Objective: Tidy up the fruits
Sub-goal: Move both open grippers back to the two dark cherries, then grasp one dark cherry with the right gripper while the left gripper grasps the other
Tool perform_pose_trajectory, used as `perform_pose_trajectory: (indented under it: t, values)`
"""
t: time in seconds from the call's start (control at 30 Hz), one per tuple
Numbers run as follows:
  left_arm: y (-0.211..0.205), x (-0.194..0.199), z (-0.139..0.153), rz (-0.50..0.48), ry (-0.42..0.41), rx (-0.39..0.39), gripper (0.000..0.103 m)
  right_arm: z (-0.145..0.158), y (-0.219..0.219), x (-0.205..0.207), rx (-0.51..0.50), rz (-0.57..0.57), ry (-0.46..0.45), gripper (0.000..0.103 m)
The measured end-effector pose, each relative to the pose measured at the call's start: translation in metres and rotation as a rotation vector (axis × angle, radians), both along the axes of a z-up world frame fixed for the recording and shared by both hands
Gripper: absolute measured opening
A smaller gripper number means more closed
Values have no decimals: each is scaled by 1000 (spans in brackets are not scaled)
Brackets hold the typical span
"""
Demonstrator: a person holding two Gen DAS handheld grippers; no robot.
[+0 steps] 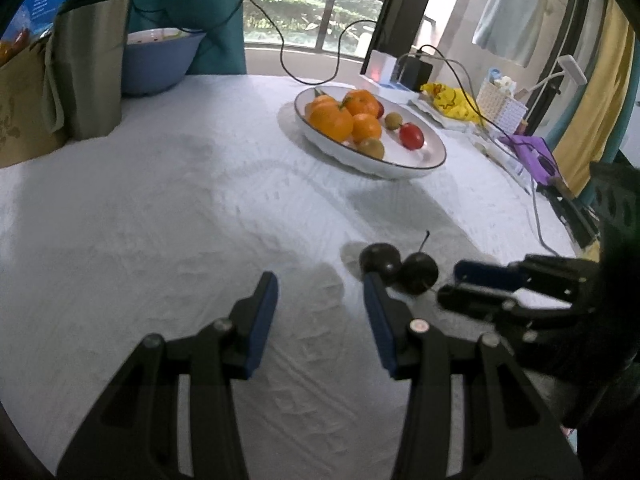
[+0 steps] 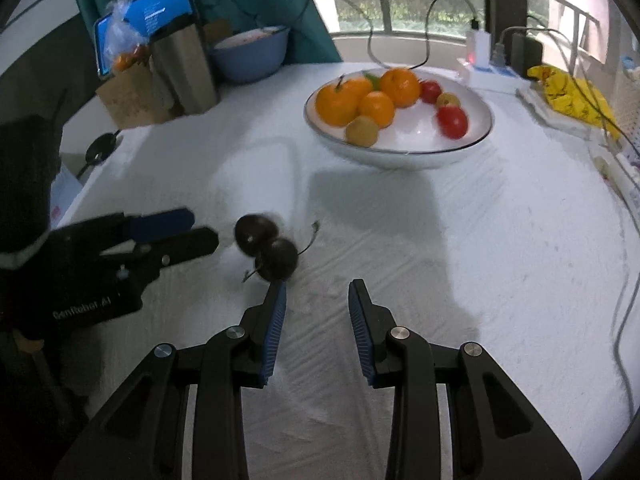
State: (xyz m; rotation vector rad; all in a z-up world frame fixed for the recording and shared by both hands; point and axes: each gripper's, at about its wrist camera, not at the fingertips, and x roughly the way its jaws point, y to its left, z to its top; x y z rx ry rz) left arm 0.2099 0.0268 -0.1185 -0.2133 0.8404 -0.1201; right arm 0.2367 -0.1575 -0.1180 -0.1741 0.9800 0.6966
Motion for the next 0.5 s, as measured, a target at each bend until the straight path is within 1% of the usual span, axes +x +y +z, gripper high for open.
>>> perform_pose_trajectory:
  t: [0.3,0.4,0.5]
  values:
    - [2,-3,3,-11,-13,7,46,-5,34,5,-1,24,-23,34]
    - [-2,-1,3,-21,-10,12,46,-5,34,8,3,30,-23,34]
    - [-9,2,5,-39,-12,21,46,-2,30,8,4,32,-25,31]
